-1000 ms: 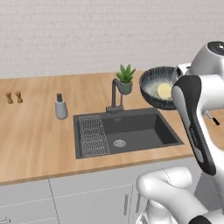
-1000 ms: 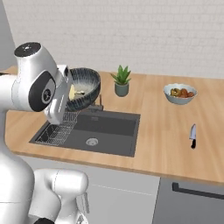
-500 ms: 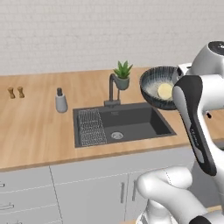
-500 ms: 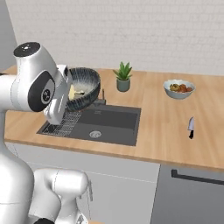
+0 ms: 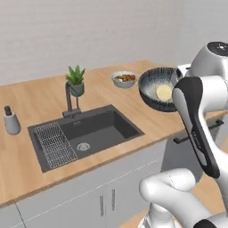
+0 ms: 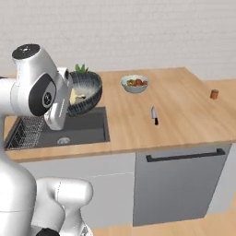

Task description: Pick the mushroom from the sink and place it in the bowl. Then pick the bowl and place it in the microwave. Then close the microwave door and press the start button.

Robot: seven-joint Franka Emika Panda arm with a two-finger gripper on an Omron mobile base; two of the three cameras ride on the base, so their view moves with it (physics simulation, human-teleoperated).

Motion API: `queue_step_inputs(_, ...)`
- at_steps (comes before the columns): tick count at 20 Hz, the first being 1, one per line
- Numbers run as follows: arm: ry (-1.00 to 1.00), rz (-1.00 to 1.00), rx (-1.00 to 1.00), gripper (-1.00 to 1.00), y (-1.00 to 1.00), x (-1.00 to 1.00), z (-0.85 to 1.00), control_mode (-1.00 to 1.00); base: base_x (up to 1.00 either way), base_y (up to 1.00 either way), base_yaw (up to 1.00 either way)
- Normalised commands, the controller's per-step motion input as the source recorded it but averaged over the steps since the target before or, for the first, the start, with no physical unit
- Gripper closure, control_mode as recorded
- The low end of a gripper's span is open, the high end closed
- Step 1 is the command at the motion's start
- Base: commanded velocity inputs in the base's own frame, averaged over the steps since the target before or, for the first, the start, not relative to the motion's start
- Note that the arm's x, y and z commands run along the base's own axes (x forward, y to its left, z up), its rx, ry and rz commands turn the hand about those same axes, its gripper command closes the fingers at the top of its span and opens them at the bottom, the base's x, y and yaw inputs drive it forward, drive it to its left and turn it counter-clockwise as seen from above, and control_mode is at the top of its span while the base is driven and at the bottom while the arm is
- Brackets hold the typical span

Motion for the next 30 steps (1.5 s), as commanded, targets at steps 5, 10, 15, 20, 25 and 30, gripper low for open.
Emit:
queue_step_inputs(5,0.00,0.00,0.00,1.00,0.00,0.00,0.00,1.00,-0.12,-0.07,-0.77)
queue_step_inputs(10,0.00,0.00,0.00,1.00,0.00,0.00,0.00,1.00,-0.02,-0.19,-0.79)
queue_step_inputs(15,0.00,0.00,0.00,1.00,0.00,0.00,0.00,1.00,0.00,-0.39,-0.76)
queue_step_inputs(20,0.00,0.00,0.00,1.00,0.00,0.00,0.00,1.00,0.01,-0.50,-0.70)
queue_step_inputs(25,0.00,0.00,0.00,1.00,0.00,0.00,0.00,1.00,0.54,-0.14,-0.64)
queue_step_inputs(30,0.00,0.00,0.00,1.00,0.00,0.00,0.00,1.00,1.00,0.00,-0.17)
